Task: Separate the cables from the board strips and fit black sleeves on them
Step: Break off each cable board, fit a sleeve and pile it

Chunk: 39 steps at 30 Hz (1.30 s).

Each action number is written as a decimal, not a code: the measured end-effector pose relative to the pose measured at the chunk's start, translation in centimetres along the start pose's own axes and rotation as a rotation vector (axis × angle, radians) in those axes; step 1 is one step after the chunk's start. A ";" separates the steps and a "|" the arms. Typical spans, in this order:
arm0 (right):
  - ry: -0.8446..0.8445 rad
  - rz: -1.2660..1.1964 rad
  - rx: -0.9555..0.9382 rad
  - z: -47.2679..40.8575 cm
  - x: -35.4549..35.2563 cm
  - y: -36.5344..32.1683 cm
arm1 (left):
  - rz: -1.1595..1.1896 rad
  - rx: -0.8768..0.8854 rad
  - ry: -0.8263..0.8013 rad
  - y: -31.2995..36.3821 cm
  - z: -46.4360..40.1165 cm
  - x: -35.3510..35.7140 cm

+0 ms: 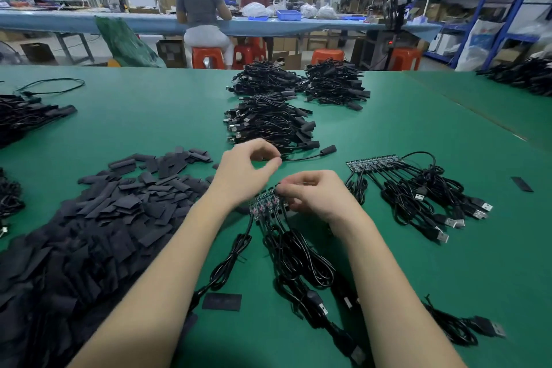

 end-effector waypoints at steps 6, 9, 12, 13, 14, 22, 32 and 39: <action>-0.091 -0.435 -0.047 0.5 -0.8 -0.3 | 0.781 -0.275 -0.296 -0.4 2.6 1.8; -0.090 -0.480 -0.050 0.4 -0.8 -0.4 | 0.978 -0.296 -0.311 -0.2 2.7 2.5; -0.121 -0.422 -0.058 0.5 -0.9 -0.7 | 1.030 -0.298 -0.319 -0.3 2.8 2.7; -0.129 -0.414 -0.056 0.6 -0.9 -0.8 | 1.035 -0.290 -0.332 -0.4 2.8 2.6; -0.138 -0.414 -0.045 0.7 -0.8 -0.8 | 1.035 -0.284 -0.345 -0.5 2.9 2.5; -0.213 -0.833 0.107 1.0 0.6 -0.1 | 1.192 -0.280 -0.476 0.3 3.6 2.9; 0.090 -0.265 -0.006 2.4 -4.3 -3.0 | -0.244 -0.141 -0.315 0.2 3.1 1.2; 0.127 -0.128 -0.008 1.5 -2.4 -3.9 | 0.439 -0.110 -0.119 1.5 2.7 2.6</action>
Point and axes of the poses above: each hand's wrist, its own z-axis away from the middle knuckle, its own x-axis out of the palm, y = z × x, the point moved 4 cm from there along -z, towards the middle knuckle, and after that the axes turned 14 degrees about -y, right-handed, at the moved point
